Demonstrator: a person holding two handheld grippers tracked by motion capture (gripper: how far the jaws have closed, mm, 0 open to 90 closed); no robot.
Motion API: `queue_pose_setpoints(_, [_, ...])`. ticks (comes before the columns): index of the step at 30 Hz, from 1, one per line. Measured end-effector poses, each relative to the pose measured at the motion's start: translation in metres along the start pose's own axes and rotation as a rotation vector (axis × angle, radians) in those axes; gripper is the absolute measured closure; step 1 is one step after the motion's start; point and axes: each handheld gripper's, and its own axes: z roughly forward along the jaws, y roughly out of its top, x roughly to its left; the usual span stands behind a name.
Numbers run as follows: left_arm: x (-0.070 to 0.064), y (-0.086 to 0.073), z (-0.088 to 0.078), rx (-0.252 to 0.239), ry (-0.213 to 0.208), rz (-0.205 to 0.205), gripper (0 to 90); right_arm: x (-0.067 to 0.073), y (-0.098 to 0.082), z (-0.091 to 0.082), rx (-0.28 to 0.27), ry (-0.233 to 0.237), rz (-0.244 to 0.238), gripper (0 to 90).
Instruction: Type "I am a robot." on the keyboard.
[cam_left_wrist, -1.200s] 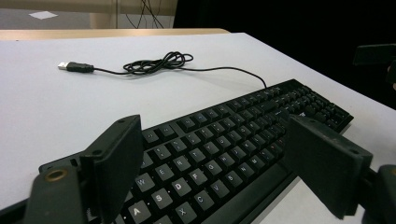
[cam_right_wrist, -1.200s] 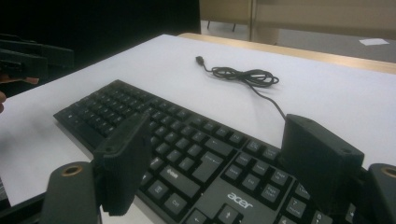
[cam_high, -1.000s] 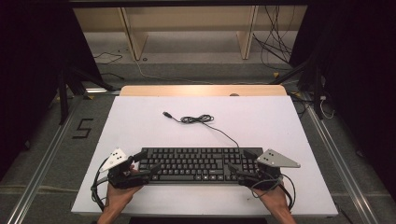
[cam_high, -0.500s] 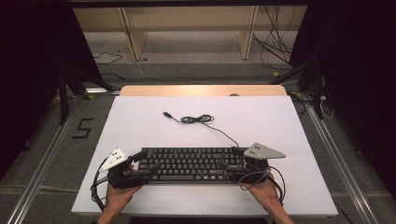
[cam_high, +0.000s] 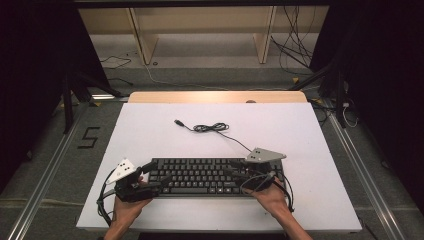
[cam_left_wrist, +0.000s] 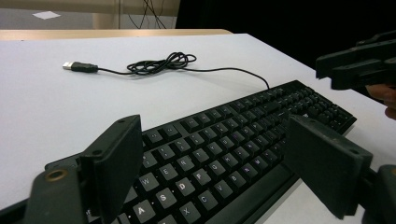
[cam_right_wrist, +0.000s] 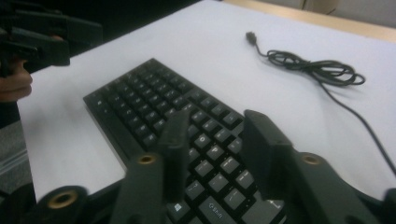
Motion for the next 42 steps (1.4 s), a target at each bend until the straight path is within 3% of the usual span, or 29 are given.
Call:
queue_pose_setpoints(5, [0.0,0.0,0.0,-0.001,0.0,-0.001,19.5,0.0,-0.001,0.013,0.049,-0.001,-0.017,79.6])
queue_pose_setpoints(12, [0.0,0.0,0.0,0.001,0.002,0.0,19.5,0.001,-0.001,0.029,0.089,0.006,-0.039,90.0])
queue_pose_setpoints(24, [0.001,0.0,0.0,0.003,0.005,-0.001,19.5,0.009,0.0,0.057,0.14,0.039,-0.064,90.0])
queue_pose_setpoints(42, [0.001,0.0,0.0,0.007,0.006,-0.002,19.5,0.01,-0.005,0.079,0.218,0.033,-0.058,90.0])
